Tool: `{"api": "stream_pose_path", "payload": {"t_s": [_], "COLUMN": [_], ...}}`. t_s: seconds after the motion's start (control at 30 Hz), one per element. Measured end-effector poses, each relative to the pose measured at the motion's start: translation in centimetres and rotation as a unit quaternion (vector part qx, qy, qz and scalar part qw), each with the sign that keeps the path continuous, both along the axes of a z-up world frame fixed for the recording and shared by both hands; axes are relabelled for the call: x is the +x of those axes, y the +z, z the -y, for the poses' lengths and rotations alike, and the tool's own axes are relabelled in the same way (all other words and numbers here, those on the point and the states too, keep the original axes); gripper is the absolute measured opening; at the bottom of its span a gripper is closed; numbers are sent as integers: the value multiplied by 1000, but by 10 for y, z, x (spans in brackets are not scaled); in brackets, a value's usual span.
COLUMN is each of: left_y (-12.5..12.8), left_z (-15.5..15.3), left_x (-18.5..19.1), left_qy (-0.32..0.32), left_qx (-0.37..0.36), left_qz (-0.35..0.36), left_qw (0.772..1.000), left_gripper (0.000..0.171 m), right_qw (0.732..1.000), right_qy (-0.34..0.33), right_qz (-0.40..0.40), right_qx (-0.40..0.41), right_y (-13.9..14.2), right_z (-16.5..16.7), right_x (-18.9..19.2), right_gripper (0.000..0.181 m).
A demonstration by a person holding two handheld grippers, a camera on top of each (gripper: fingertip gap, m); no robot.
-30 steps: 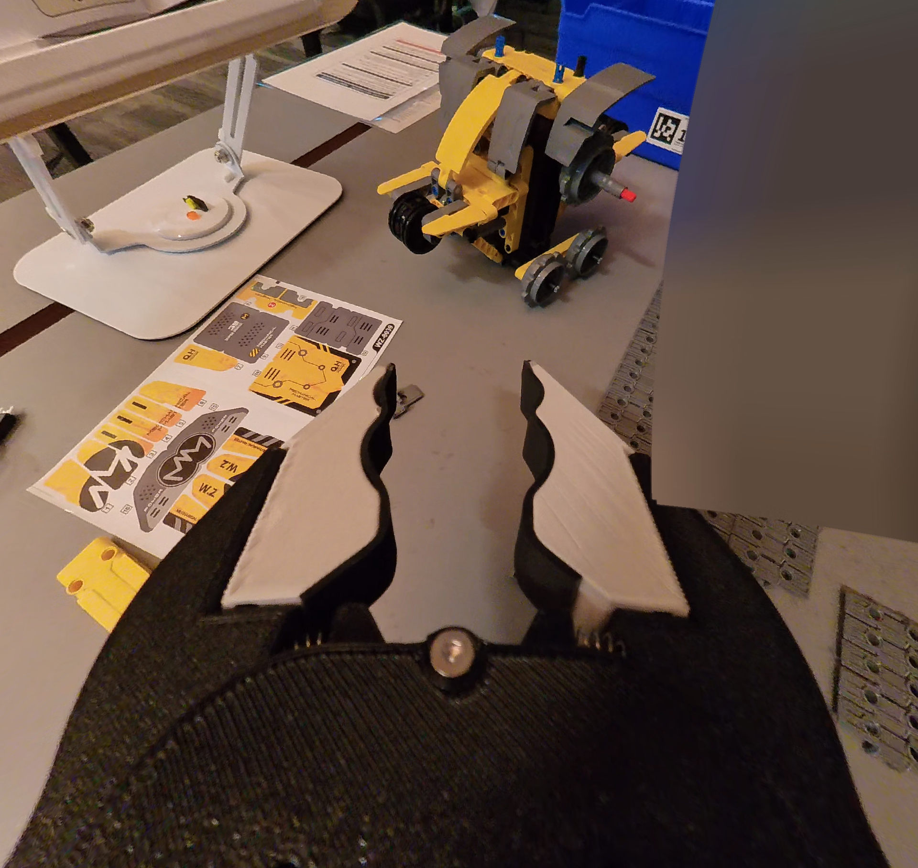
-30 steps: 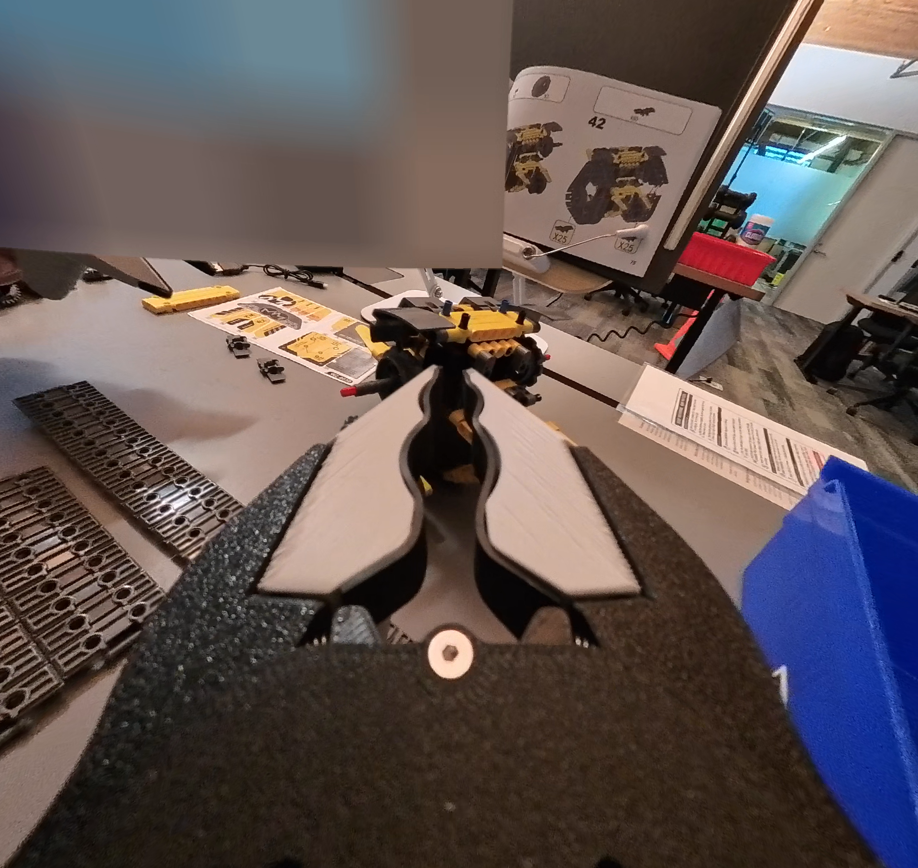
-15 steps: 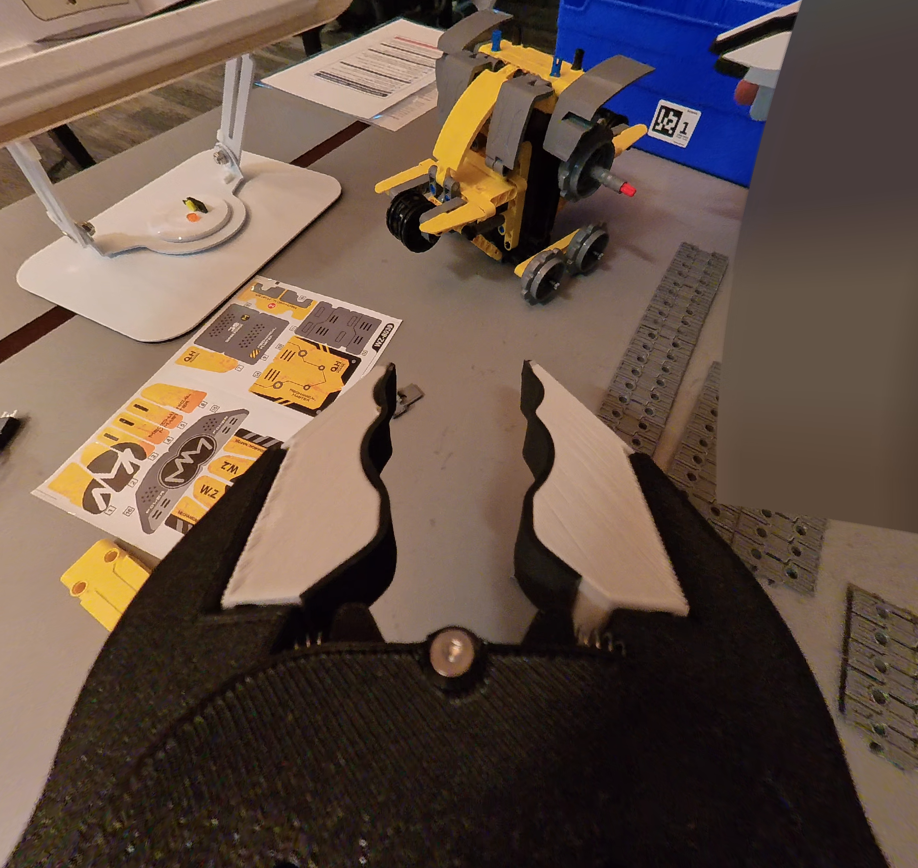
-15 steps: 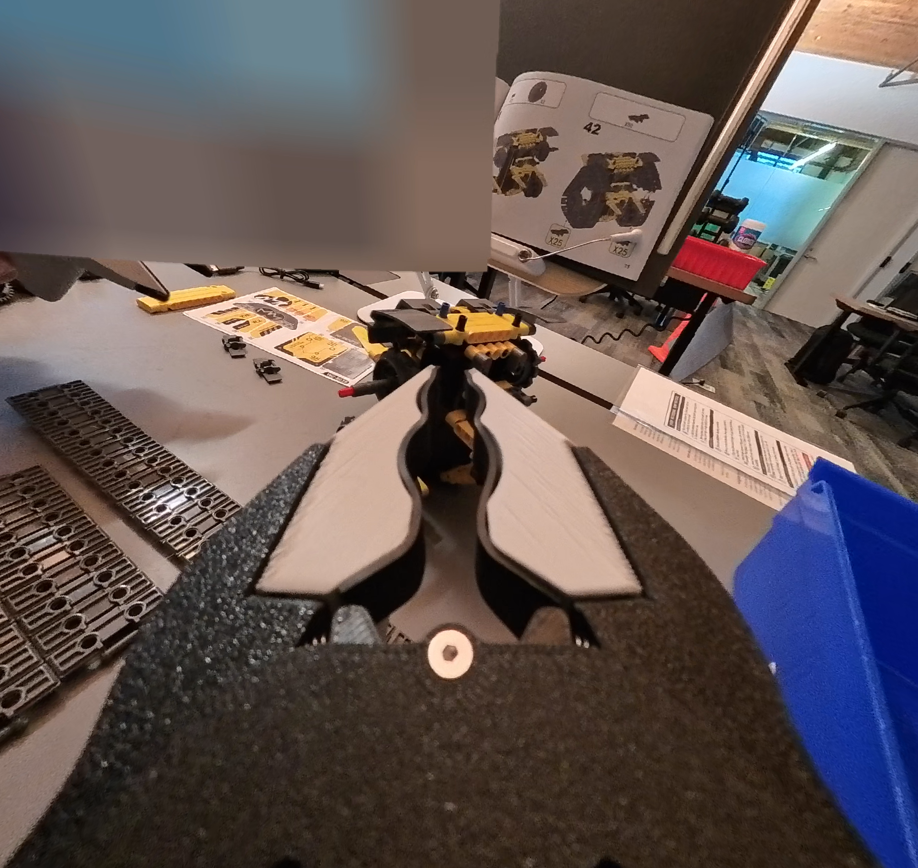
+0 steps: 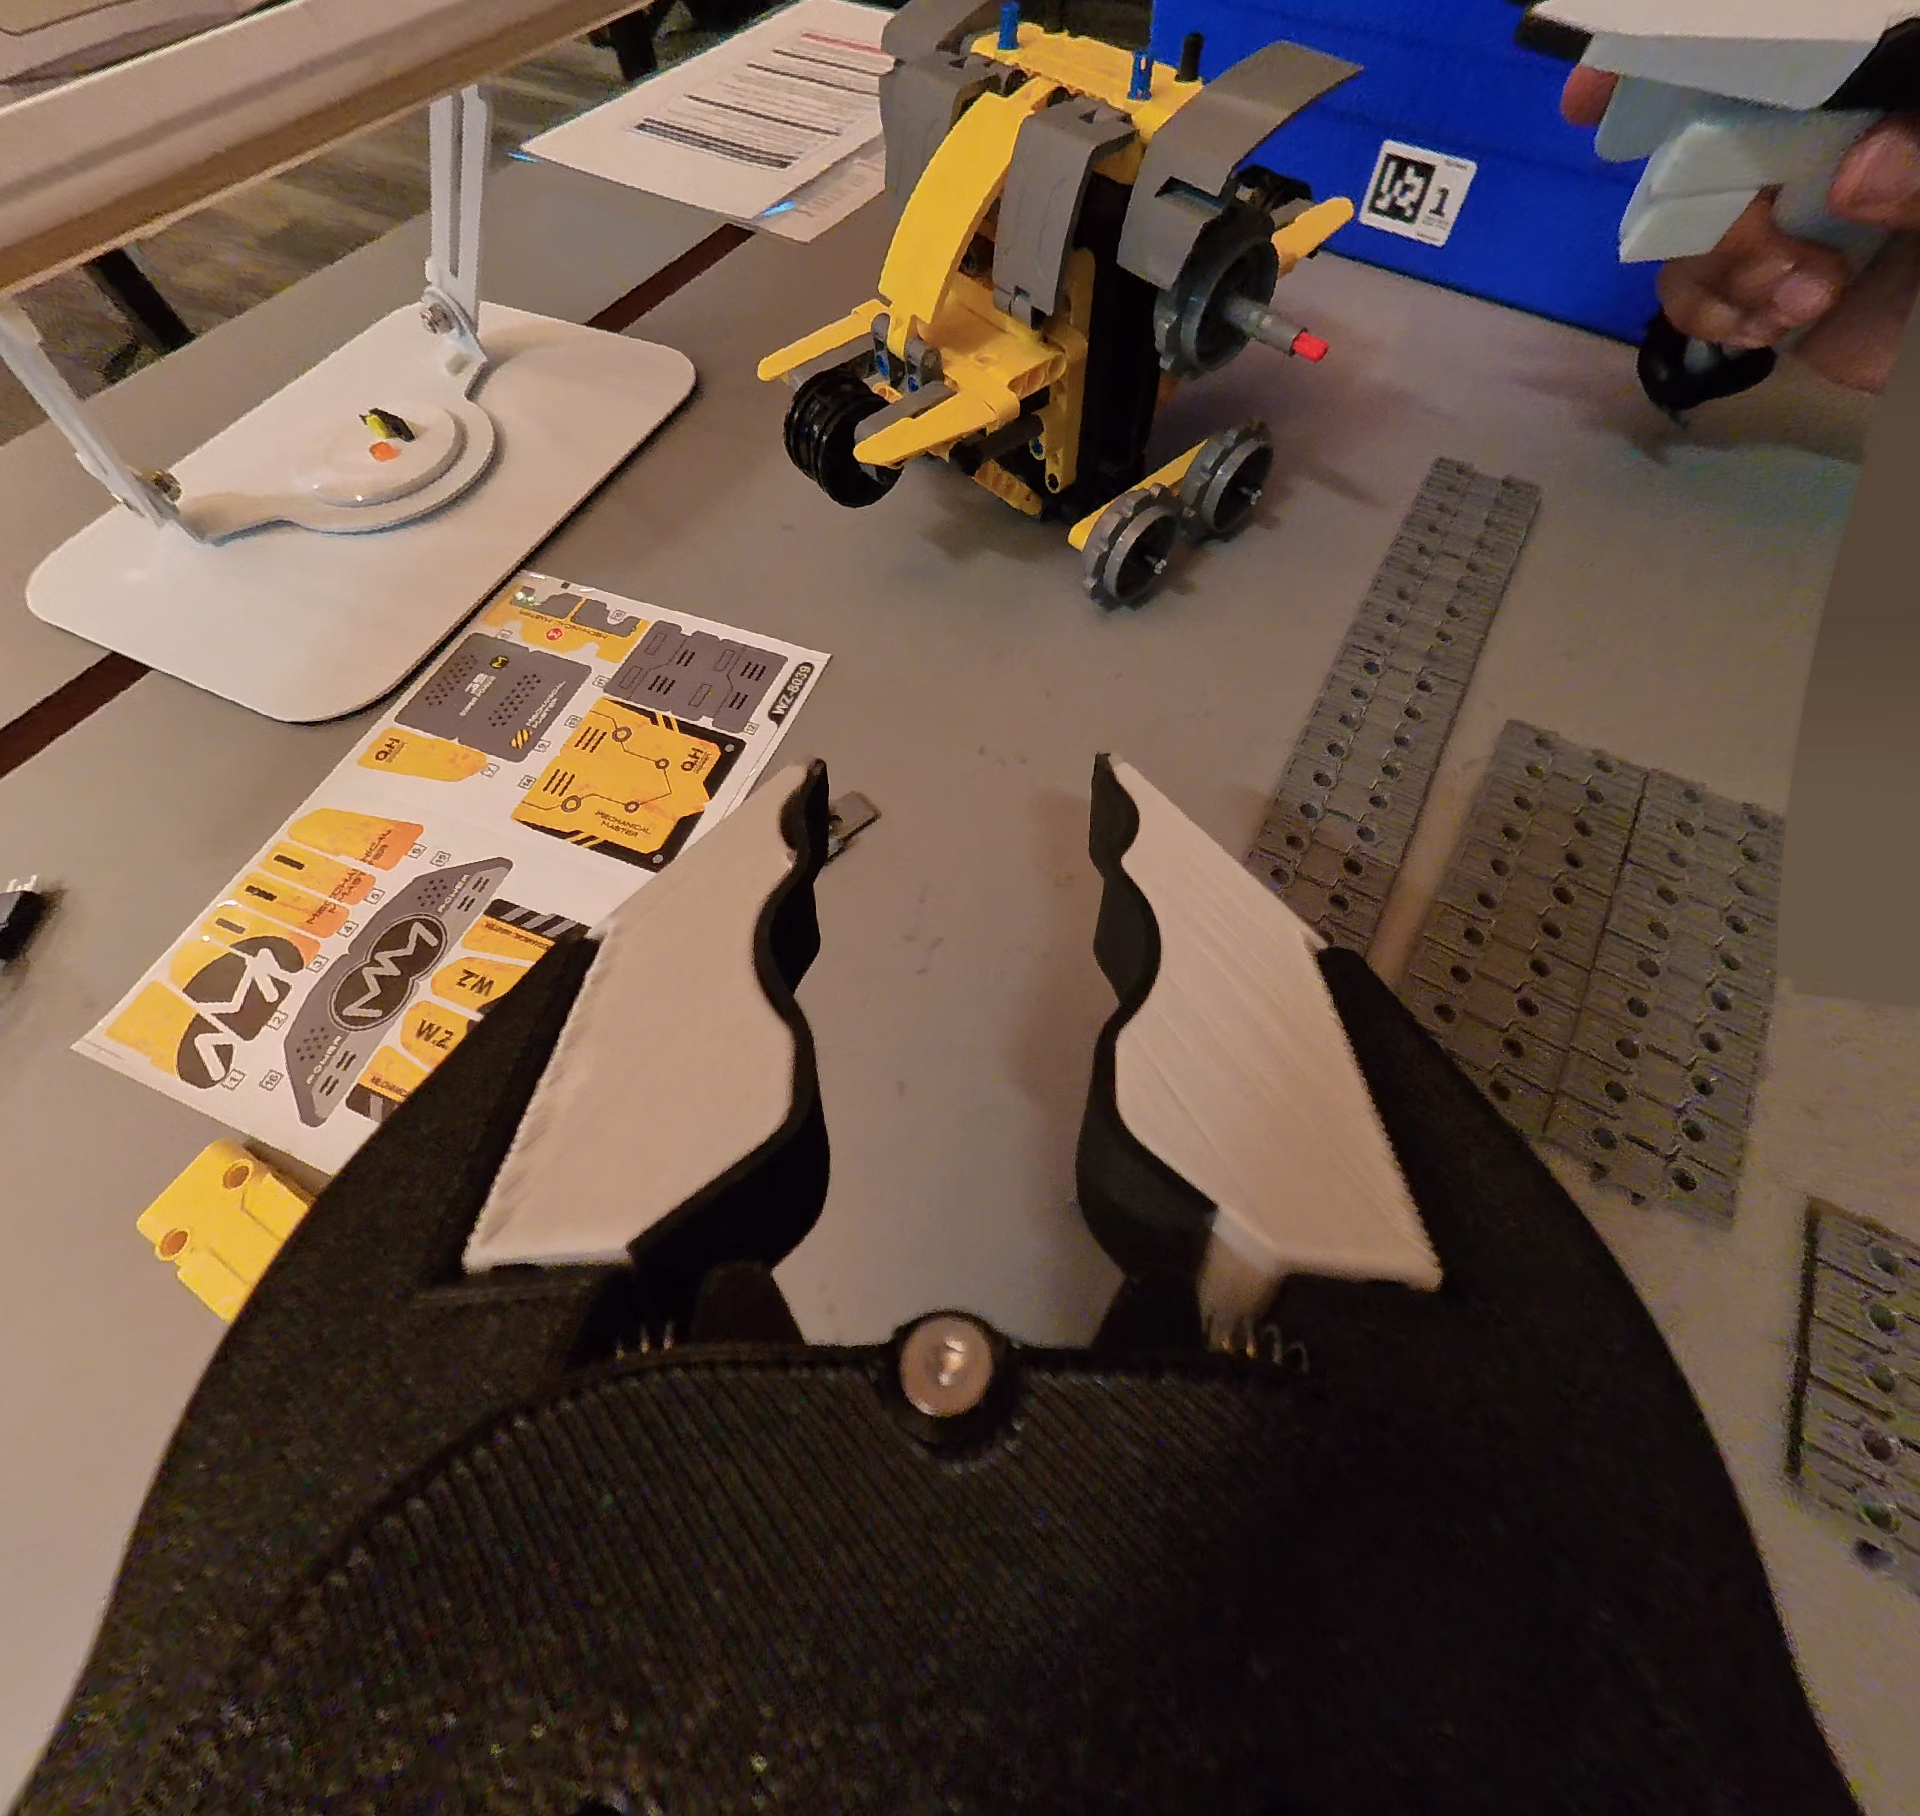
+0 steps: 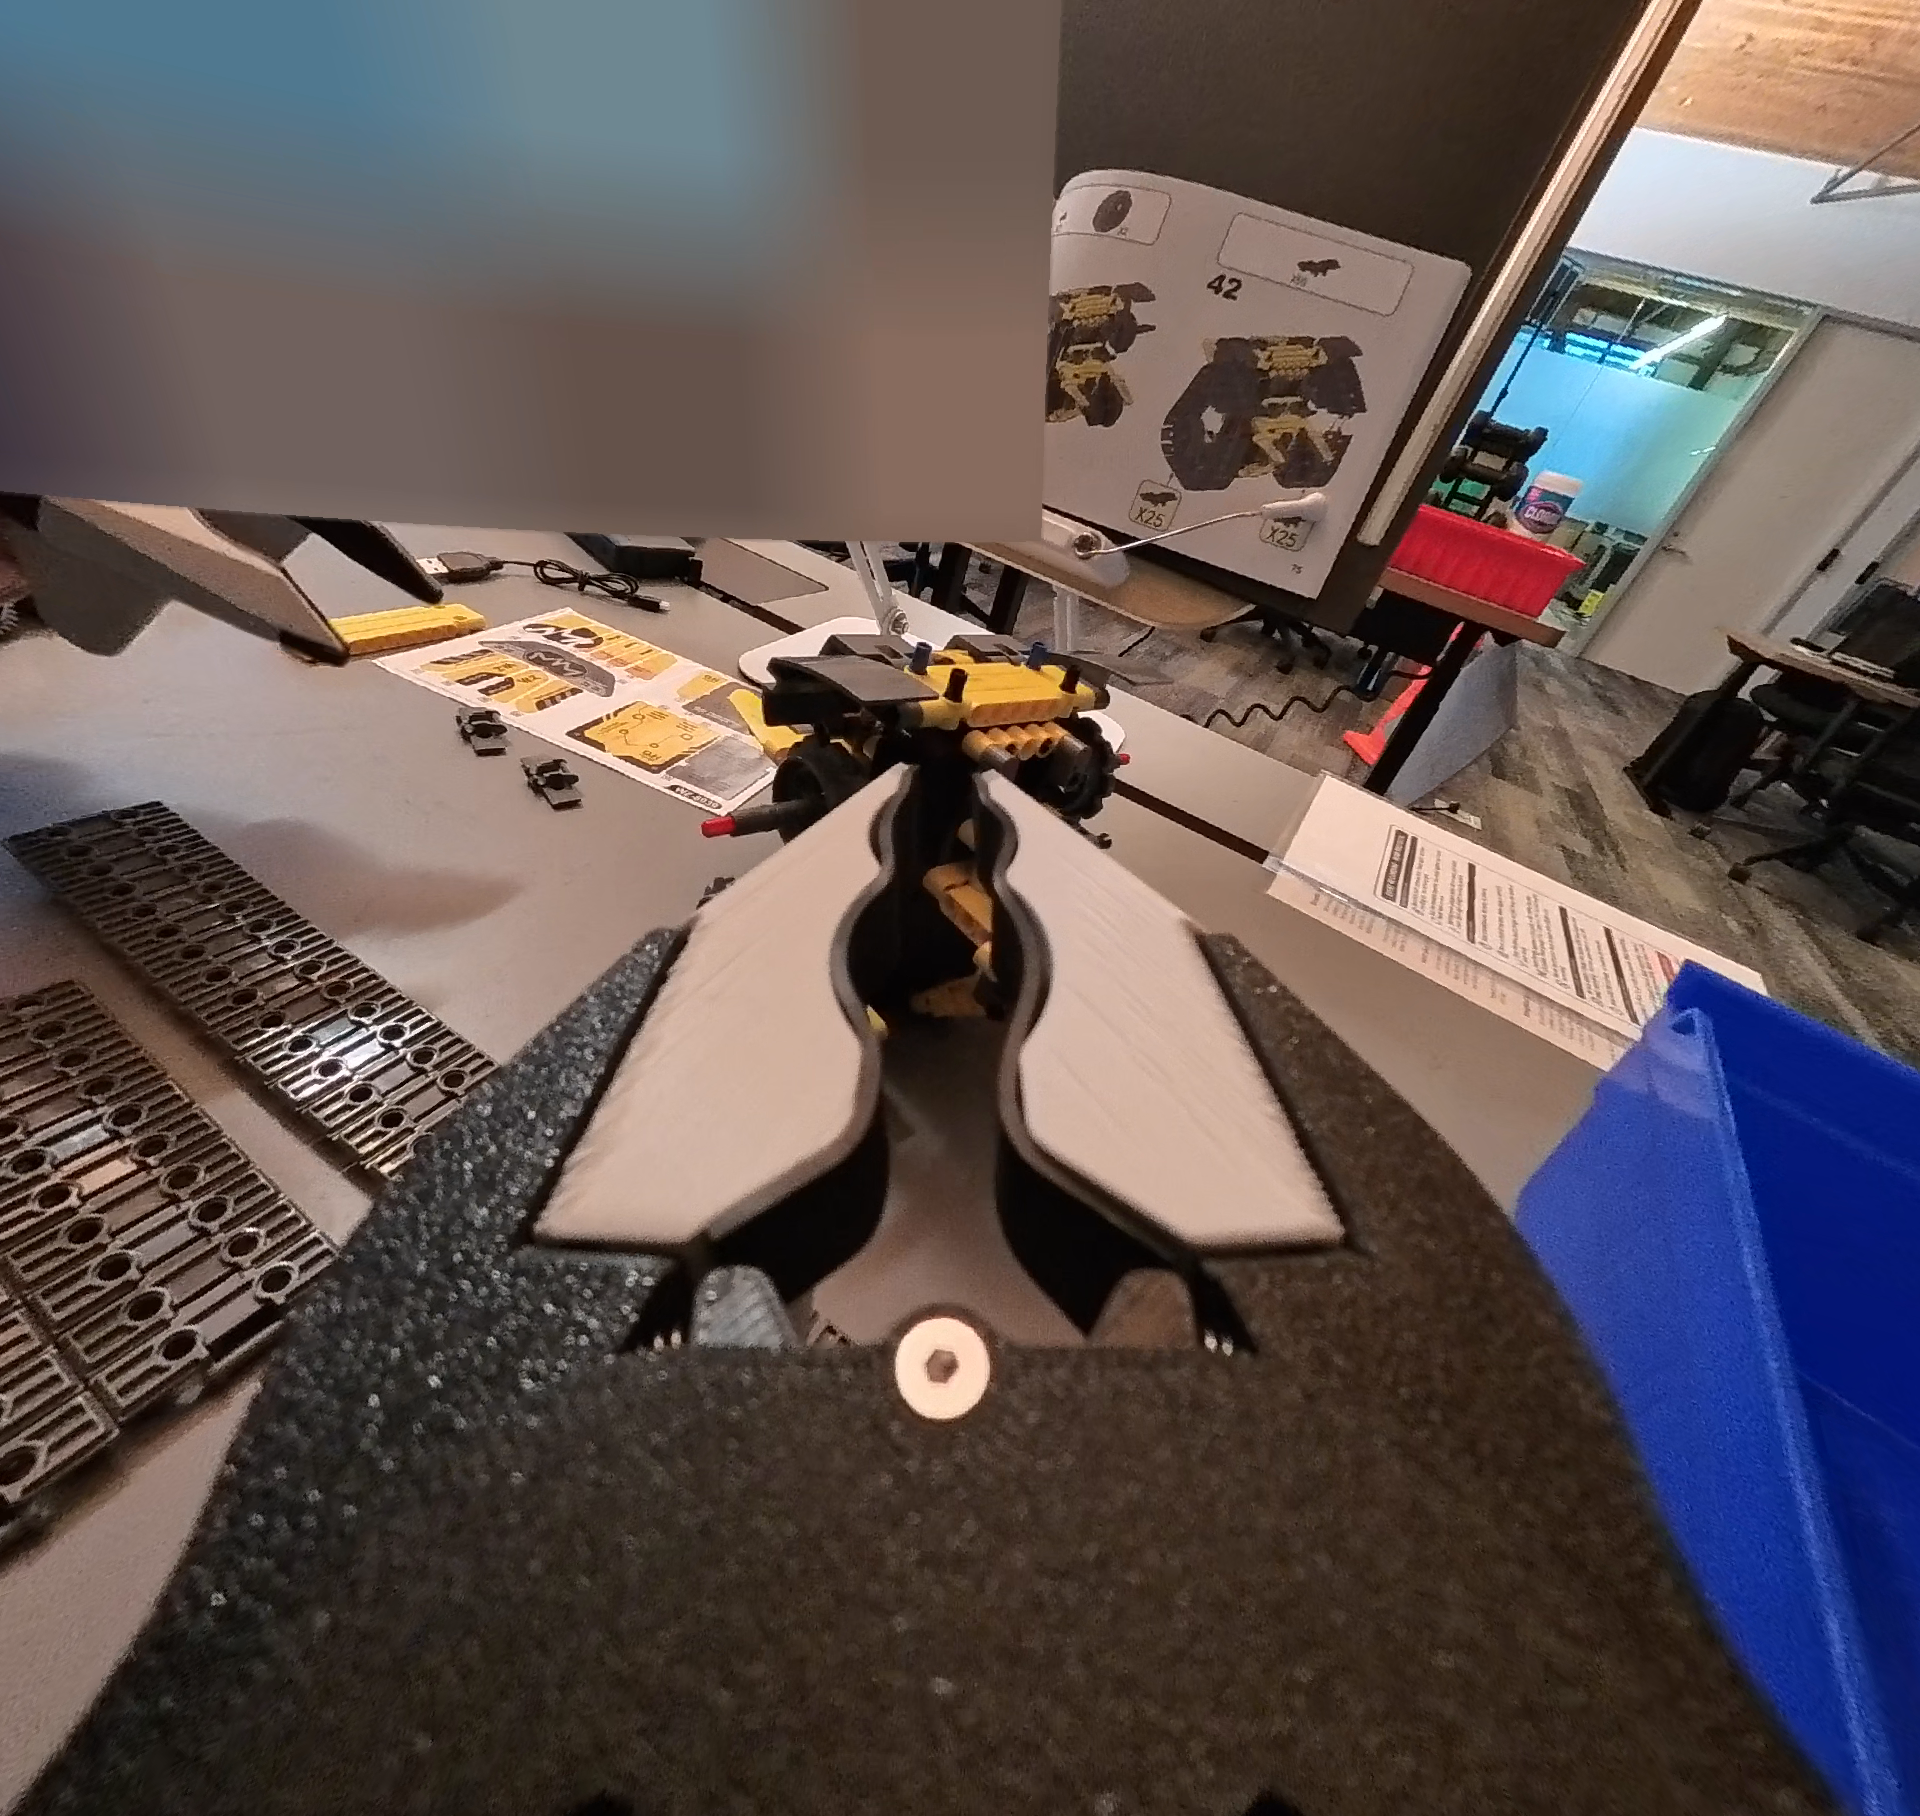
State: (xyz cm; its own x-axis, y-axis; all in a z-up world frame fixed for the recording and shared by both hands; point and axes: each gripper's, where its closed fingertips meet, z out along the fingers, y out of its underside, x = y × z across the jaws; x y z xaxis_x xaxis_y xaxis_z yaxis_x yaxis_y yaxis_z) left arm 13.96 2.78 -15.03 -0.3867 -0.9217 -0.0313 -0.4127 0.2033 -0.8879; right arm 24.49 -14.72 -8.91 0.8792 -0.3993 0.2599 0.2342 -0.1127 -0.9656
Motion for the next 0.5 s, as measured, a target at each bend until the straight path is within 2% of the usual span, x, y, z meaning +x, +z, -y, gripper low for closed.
{"api": "stream_pose_path", "payload": {"t_s": [0.5], "left_y": [-3], "left_z": [4], "left_x": [1], "left_qy": [-6], "left_qx": [5], "left_qz": [-3], "left_qw": [1000], "left_gripper": [49], "right_qw": [1000], "right_qy": [-2], "right_qz": [10], "right_qx": [-4], "right_y": [1], "right_z": [1], "right_x": [-2], "right_gripper": [11]}}
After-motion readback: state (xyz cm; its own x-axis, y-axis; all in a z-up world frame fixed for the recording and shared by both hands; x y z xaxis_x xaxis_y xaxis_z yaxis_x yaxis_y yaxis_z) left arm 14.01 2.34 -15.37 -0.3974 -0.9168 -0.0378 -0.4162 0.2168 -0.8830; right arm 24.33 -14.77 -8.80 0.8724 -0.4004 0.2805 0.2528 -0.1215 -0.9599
